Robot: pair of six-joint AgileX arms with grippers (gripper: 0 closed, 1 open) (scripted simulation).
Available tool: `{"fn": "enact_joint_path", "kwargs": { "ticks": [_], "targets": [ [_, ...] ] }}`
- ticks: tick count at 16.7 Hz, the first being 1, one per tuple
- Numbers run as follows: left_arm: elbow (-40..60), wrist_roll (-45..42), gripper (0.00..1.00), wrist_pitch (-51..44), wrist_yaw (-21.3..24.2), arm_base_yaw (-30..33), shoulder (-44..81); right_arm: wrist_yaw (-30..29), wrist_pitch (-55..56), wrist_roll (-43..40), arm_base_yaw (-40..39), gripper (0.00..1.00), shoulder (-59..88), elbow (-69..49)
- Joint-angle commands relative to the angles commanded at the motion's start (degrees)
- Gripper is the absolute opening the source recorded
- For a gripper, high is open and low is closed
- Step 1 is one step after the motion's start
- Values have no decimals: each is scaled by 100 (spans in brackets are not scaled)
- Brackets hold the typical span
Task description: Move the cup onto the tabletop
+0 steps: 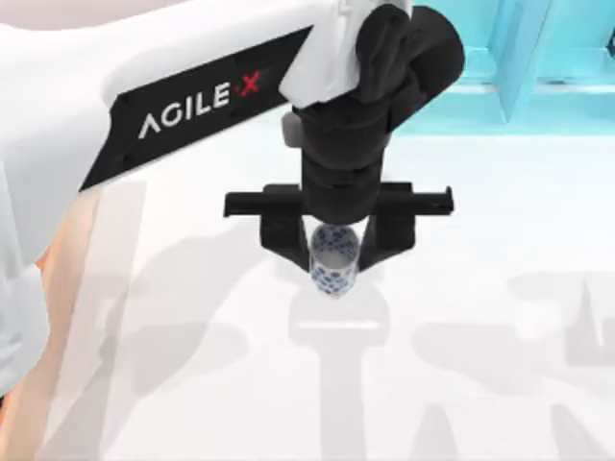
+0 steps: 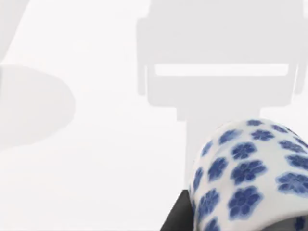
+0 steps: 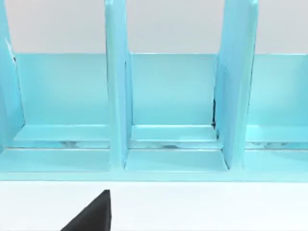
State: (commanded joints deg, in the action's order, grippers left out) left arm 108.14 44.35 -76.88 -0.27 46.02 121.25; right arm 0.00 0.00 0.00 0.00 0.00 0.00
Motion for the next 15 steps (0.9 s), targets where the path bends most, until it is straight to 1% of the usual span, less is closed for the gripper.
{"fn": "enact_joint_path", "kwargs": {
  "ticks": [4,9,15],
  "targets": [
    [-813,-2,0,866,2,-2,48,0,0,0,0,100,0,0],
    [-942,3,0,998,-1,-1,67,0,0,0,0,100,0,0],
    [-942,3,45,998,-1,-1,67,0,0,0,0,100,0,0]
  ]
}}
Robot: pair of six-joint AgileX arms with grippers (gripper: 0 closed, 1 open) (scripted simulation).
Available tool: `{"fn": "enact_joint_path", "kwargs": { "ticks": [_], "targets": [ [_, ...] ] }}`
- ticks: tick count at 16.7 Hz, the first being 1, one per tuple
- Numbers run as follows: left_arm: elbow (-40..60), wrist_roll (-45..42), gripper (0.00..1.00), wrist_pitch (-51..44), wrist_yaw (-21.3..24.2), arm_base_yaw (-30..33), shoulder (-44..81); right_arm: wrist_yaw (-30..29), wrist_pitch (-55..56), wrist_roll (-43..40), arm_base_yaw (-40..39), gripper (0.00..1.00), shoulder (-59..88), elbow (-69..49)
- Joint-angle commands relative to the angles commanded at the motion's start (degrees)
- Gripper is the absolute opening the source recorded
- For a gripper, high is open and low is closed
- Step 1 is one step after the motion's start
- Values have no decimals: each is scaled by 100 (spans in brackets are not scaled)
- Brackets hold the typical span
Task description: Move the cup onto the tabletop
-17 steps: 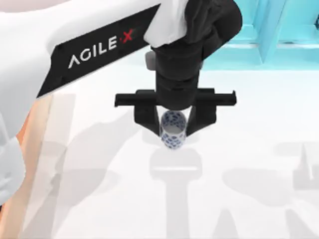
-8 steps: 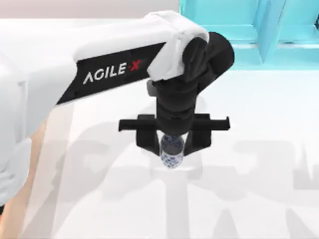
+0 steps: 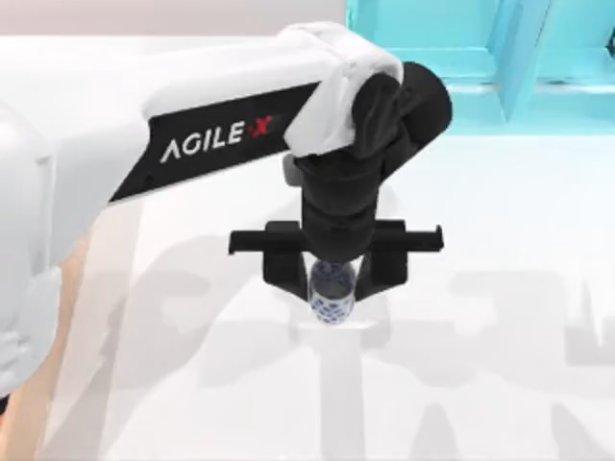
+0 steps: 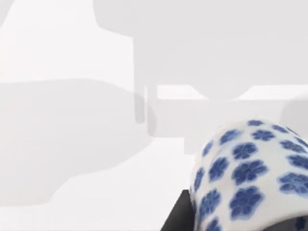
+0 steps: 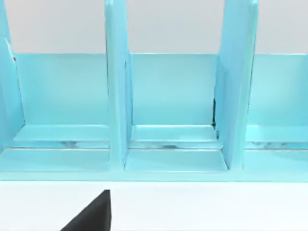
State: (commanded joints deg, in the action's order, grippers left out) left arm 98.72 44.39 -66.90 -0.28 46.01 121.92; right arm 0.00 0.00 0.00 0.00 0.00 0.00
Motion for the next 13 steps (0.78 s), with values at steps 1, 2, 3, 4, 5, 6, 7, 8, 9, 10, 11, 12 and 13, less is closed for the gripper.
{"fn": "enact_joint_path", "kwargs": {
  "ticks": [1,2,3,4,5,6,7,8,9,10,11,12,13],
  "targets": [
    [0,0,53,0,0,0,0,0,0,0,0,100,0,0],
    [0,0,60,0,0,0,0,0,0,0,0,100,0,0],
    [0,0,68,0,0,0,0,0,0,0,0,100,0,0],
    [0,0,75,0,0,0,0,0,0,0,0,100,0,0],
    [0,0,83,0,0,0,0,0,0,0,0,100,0,0],
    [0,0,90,0,0,0,0,0,0,0,0,100,0,0],
    [0,0,98,0,0,0,0,0,0,0,0,100,0,0],
    [0,0,100,0,0,0,0,0,0,0,0,100,0,0],
    [0,0,100,0,0,0,0,0,0,0,0,100,0,0],
    [0,0,100,0,0,0,0,0,0,0,0,100,0,0],
    [0,0,100,0,0,0,0,0,0,0,0,100,0,0],
    [0,0,100,0,0,0,0,0,0,0,0,100,0,0],
    [0,0,100,0,0,0,0,0,0,0,0,100,0,0]
  ]
}}
